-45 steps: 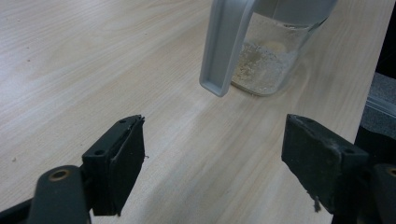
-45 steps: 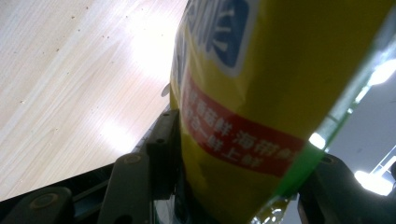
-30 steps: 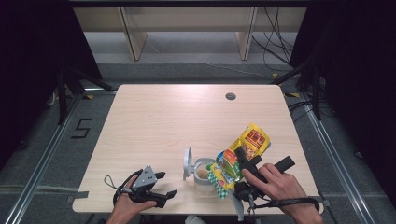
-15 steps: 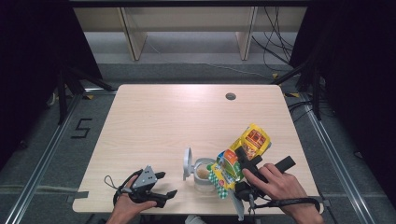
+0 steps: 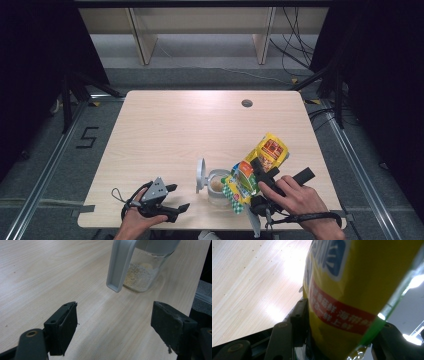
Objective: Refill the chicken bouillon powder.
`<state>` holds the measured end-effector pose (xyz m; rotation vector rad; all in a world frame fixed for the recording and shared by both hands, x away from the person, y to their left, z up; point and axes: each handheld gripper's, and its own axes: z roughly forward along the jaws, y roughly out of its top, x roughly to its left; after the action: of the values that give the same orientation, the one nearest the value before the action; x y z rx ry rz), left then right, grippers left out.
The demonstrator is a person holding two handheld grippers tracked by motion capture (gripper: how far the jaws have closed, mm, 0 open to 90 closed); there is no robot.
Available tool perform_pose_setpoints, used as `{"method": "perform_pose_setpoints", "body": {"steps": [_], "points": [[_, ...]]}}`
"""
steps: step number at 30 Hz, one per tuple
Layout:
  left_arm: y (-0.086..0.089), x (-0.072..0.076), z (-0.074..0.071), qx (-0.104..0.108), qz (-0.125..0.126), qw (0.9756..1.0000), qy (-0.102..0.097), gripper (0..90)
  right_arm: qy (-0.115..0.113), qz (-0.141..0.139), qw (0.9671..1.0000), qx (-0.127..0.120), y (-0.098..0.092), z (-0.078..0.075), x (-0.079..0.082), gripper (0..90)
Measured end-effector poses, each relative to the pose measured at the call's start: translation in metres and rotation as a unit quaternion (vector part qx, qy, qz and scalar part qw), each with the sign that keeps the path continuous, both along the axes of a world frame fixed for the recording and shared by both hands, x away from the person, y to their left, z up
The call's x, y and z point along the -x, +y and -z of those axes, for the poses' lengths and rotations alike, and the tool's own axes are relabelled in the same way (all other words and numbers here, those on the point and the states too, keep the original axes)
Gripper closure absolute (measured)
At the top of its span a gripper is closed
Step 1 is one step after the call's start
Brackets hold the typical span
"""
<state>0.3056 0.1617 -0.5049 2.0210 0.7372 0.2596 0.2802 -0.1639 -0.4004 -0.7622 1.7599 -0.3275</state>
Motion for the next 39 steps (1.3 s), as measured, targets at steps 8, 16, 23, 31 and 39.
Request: {"method": "perform_pose_setpoints", "body": {"steps": [8,16,23,31,39], "points": [[0.001,-0.0005,-0.0012,-0.013,0.003,0.9999,-0.001,20.7,-0.001,0.006,0.9999,-0.008,-0.0005,0.0008,0.0009,53.9],[-0.0001,0.0001,-0.0003,-0.001,0.0,1.0,0.001,20.7,-0.001,0.0,1.0,0.0,-0.0009,-0.0005,-0.0003,53.8],[0.001,-0.0006,-0.0007,-0.008,0.002,1.0,0.0,20.7,-0.008,-0.001,1.0,-0.001,-0.0014,-0.0009,0.0004,53.8],[-0.0001,0.0003,-0.0004,-0.001,0.0,1.0,0.001,20.7,-0.002,-0.003,1.0,0.001,-0.0005,-0.0005,-0.0003,53.8],[-0.0001,0.0001,-0.0003,-0.002,-0.001,1.0,0.001,20.7,-0.001,0.003,1.0,-0.006,-0.0007,0.0005,0.0004,53.8]]}}
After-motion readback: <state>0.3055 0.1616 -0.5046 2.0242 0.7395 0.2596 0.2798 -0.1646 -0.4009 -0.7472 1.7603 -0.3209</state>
